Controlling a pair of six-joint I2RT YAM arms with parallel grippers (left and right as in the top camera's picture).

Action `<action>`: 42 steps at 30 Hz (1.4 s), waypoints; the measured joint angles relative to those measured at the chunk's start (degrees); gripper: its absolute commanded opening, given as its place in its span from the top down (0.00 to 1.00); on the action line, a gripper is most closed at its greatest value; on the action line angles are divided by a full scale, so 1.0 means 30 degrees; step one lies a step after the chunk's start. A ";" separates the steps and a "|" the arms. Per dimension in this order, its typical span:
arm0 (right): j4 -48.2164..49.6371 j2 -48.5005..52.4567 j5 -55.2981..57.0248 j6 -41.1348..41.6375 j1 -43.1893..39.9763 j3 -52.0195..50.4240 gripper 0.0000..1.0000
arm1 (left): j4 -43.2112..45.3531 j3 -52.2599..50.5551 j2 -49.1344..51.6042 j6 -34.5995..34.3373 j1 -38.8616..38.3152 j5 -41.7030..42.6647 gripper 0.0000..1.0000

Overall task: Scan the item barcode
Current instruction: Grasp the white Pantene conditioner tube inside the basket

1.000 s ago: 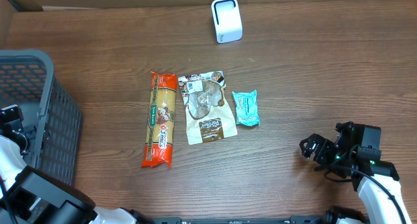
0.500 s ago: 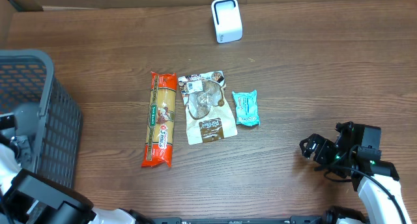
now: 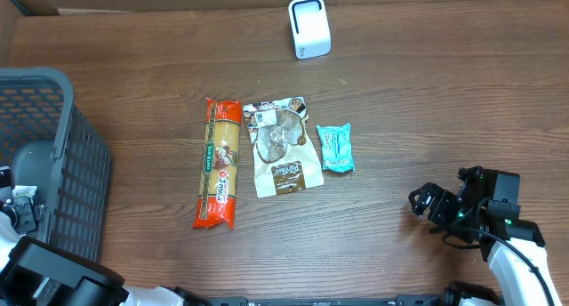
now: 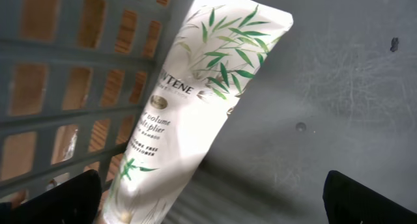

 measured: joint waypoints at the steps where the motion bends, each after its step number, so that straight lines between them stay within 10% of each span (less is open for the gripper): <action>1: 0.0015 0.0000 0.0007 0.0000 0.0000 0.0000 0.00 | 0.0000 0.0000 0.0087 0.0044 0.0000 0.0000 0.00; 35: 0.0007 0.0000 0.0015 0.0000 0.0000 0.0000 0.00 | 0.2455 0.0007 0.3155 0.0991 0.0138 -0.0379 0.12; 42: 0.0007 0.0000 0.0000 0.0007 0.0000 0.0000 0.00 | 0.2608 0.0044 0.3519 0.0488 0.0138 0.0583 0.64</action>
